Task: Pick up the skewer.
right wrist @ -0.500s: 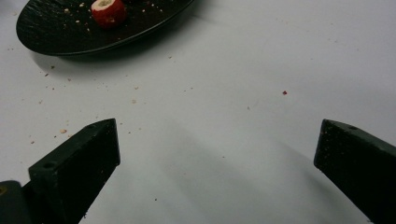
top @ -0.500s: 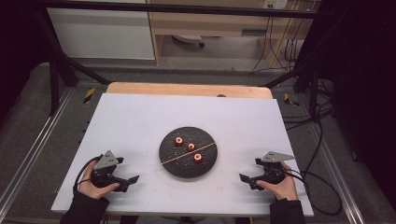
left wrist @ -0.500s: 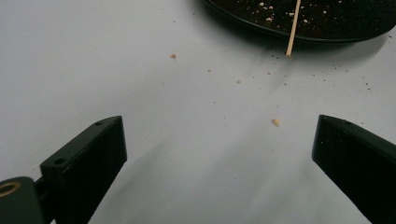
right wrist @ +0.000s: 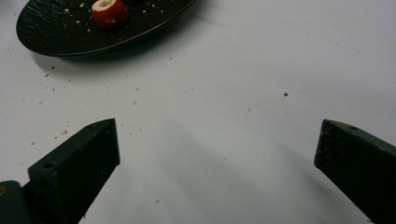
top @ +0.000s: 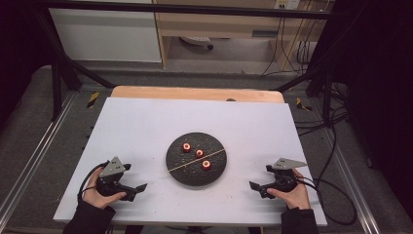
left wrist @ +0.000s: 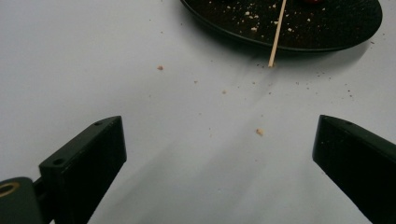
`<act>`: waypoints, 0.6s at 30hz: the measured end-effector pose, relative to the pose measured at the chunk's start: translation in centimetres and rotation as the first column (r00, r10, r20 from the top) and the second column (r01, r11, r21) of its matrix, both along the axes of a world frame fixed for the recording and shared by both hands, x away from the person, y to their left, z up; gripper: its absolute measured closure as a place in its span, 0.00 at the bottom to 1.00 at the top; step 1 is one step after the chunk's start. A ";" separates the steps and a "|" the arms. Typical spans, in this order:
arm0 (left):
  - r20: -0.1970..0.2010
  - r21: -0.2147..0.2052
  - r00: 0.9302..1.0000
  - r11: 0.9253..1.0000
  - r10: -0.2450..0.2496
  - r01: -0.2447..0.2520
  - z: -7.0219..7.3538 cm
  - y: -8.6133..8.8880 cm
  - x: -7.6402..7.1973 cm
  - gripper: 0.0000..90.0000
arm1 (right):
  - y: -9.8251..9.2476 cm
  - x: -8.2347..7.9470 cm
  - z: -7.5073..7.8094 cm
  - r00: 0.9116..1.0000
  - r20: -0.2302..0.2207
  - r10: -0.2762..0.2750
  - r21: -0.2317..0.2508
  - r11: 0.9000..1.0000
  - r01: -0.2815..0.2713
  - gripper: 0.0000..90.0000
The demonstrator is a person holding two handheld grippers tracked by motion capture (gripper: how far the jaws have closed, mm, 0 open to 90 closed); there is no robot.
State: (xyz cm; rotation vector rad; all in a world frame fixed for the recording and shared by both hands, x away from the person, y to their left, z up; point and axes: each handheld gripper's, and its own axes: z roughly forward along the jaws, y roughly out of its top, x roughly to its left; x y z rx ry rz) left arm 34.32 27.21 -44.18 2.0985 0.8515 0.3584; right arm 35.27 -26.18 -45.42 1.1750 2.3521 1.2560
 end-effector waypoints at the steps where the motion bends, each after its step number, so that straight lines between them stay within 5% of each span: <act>1: 0.000 -0.004 1.000 1.000 -0.001 0.001 0.1 -0.1 0.0 0.03 | 0.0 0.0 0.0 1.000 0.003 0.003 -0.002 1.000 -0.003 0.01; 18: -0.003 0.014 1.000 1.000 -0.015 0.015 1.5 -1.7 0.7 0.04 | 0.2 0.1 0.1 1.000 0.001 0.008 -0.009 1.000 -0.008 0.01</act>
